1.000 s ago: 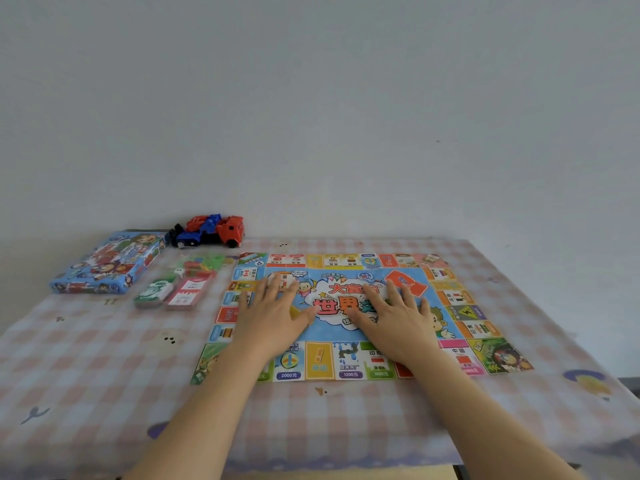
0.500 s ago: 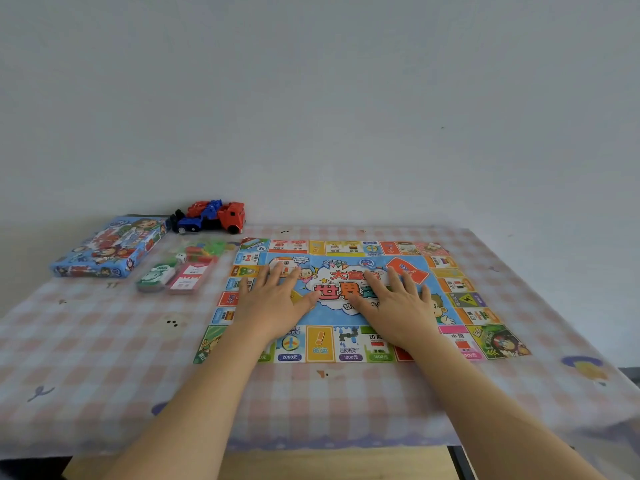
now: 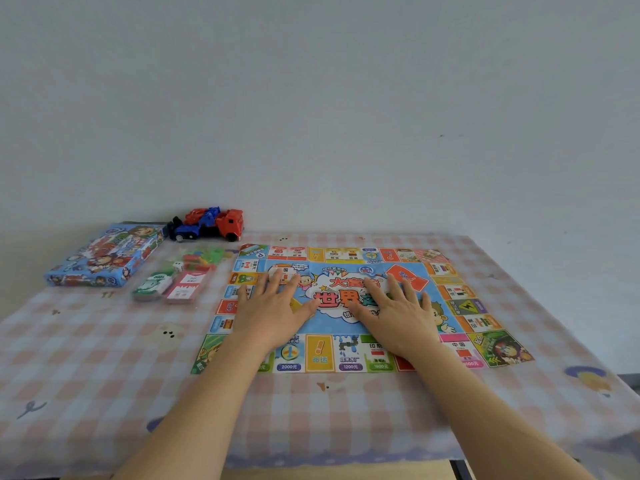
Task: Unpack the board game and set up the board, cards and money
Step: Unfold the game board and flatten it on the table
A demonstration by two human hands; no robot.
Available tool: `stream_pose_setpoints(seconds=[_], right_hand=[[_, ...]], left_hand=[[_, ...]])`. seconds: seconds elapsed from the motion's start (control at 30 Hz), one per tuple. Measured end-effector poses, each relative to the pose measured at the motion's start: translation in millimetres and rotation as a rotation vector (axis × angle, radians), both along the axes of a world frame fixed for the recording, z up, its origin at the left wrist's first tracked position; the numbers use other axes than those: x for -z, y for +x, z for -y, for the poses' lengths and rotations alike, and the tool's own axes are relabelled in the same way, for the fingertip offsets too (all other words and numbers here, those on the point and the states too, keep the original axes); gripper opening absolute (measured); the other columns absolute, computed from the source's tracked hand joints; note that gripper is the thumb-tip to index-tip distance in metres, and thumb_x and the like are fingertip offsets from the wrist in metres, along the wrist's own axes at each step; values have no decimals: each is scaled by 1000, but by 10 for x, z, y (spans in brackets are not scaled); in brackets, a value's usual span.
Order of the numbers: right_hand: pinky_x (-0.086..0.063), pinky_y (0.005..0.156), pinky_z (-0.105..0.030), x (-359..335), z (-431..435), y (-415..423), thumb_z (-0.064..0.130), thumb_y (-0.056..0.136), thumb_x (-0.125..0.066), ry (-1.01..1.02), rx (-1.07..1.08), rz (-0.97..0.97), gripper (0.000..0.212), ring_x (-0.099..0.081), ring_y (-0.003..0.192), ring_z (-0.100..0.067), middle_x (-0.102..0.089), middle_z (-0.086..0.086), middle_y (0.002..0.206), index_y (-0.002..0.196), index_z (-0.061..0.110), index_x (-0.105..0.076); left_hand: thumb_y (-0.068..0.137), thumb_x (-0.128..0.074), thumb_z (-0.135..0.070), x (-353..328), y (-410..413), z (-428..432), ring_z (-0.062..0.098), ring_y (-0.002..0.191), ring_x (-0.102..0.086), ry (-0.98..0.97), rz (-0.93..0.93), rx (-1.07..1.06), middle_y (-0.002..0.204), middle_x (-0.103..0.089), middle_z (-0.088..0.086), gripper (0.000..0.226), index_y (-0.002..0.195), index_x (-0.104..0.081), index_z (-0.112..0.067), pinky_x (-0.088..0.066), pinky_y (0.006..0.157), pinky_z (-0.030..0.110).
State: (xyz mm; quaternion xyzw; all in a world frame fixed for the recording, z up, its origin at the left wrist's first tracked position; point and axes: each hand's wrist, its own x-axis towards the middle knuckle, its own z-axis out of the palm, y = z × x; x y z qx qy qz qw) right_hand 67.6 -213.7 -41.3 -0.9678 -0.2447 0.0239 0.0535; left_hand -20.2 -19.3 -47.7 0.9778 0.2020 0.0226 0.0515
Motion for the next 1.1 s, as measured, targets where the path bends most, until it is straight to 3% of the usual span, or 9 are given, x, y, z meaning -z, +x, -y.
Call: stream_pose_setpoints(seconds=[1.1], right_hand=[[4,116,-55,-18,-7,-53,80,81,-8,-30,-1,-10,78,11,147,-26,7,0,161,149,44,5]], left_hand=[[83,-13,-78,-22,-65,-8,20,147,8,-31,5,-12,160,6,-3,78,150,-1,-40,0,117,52]])
